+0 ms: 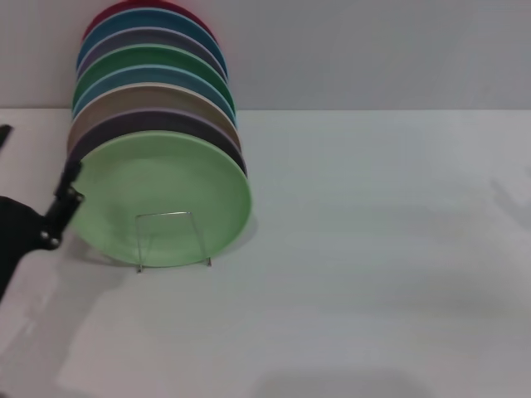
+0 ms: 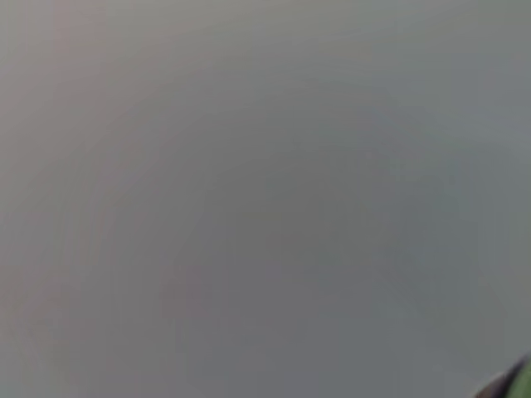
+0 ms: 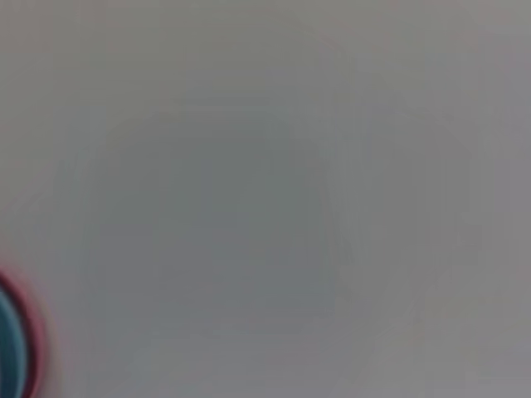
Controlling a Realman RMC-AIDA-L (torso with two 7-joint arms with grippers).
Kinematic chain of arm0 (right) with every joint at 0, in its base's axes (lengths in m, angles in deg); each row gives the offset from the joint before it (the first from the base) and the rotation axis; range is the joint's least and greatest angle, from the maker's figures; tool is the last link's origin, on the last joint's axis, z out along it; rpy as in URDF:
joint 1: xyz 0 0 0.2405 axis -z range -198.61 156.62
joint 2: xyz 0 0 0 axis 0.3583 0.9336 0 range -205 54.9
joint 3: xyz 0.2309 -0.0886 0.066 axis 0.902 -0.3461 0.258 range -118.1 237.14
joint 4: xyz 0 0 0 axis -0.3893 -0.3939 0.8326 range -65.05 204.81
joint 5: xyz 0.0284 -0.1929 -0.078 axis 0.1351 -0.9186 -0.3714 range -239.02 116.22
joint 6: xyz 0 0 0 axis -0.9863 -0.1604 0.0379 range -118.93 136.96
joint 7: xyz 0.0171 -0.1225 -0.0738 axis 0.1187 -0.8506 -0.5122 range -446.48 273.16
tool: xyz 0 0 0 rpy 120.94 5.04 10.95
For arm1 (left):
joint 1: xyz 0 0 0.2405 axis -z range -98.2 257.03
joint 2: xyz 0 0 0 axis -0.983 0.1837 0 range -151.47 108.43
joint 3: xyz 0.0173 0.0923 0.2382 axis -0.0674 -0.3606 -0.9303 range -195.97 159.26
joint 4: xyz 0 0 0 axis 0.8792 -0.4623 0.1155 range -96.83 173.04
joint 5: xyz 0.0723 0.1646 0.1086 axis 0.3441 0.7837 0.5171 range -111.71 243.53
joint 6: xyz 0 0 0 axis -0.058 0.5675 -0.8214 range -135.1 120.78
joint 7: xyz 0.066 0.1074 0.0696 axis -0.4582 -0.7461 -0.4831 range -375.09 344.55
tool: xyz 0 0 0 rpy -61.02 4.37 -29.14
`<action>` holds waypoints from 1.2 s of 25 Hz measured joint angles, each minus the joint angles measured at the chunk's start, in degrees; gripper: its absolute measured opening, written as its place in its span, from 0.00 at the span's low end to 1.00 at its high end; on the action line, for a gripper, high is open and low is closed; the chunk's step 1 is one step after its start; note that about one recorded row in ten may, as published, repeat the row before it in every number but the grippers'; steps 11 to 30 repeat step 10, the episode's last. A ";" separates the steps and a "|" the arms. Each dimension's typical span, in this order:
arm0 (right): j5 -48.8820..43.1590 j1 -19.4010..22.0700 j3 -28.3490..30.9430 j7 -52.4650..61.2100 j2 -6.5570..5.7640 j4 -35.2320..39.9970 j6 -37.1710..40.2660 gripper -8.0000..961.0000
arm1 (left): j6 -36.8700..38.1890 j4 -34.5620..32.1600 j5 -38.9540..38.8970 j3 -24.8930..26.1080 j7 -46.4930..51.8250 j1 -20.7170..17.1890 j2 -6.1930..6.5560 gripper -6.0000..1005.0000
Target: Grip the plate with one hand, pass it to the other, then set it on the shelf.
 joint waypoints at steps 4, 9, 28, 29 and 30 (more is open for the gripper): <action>32.08 0.52 -0.50 -35.44 -0.07 20.00 -9.80 0.73 | 0.76 -0.68 -1.87 4.05 14.02 -0.17 0.14 0.76; 60.08 -7.79 3.48 -72.64 -0.56 56.33 -38.42 0.73 | -0.36 -3.28 -2.84 8.33 23.64 0.18 -0.07 0.76; 60.99 -8.34 4.77 -74.35 -0.61 59.14 -39.91 0.73 | -0.47 -3.37 -3.12 8.49 24.79 0.10 -0.08 0.76; 60.99 -8.34 4.77 -74.35 -0.61 59.14 -39.91 0.73 | -0.47 -3.37 -3.12 8.49 24.79 0.10 -0.08 0.76; 60.99 -8.34 4.77 -74.35 -0.61 59.14 -39.91 0.73 | -0.47 -3.37 -3.12 8.49 24.79 0.10 -0.08 0.76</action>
